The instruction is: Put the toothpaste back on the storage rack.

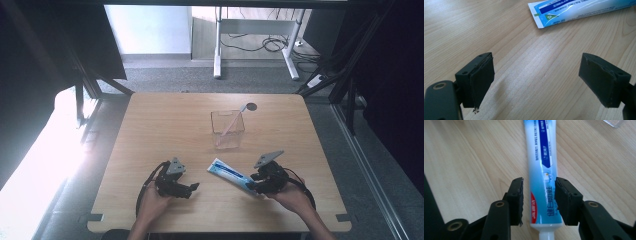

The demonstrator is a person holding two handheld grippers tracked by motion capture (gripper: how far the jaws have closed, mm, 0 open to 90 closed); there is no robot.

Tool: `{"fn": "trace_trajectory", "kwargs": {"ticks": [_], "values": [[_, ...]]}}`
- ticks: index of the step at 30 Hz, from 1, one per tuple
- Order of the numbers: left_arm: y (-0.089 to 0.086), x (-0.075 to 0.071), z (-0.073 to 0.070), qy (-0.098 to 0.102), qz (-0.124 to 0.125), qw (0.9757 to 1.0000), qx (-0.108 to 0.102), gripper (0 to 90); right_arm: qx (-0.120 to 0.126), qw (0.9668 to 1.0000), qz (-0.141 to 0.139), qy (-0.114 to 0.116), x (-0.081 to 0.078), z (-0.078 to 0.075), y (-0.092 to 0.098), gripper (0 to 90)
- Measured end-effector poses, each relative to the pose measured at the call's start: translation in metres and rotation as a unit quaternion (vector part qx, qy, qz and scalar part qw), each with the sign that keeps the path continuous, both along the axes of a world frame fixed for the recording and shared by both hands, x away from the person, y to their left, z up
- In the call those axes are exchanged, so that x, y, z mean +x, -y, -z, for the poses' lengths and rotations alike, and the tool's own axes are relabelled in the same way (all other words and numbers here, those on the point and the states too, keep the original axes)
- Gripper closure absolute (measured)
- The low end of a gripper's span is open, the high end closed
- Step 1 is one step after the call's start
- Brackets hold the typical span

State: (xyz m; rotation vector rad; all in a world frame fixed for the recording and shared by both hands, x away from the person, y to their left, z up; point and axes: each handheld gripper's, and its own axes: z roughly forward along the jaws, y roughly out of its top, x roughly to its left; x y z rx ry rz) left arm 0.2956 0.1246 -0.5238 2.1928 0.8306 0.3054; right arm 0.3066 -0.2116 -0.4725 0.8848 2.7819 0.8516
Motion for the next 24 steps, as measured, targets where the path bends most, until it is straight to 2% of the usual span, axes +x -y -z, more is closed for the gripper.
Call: {"fn": "trace_trajectory", "kwargs": {"ticks": [10, 16, 24], "values": [[0.001, 0.000, 0.001, -0.002, 0.004, 1.0000, 0.007, 13.5, -0.059, 0.9978, -0.015, -0.026, 0.017, 0.004, -0.025, 47.3], [0.001, 0.000, 0.002, -0.004, 0.005, 0.9999, 0.010, 13.5, -0.085, 0.9955, -0.024, -0.033, 0.026, 0.011, -0.038, 46.3], [0.001, 0.000, 0.002, -0.005, 0.007, 0.9999, 0.014, 13.6, -0.125, 0.9906, -0.035, -0.041, 0.037, 0.018, -0.054, 46.8]]}}
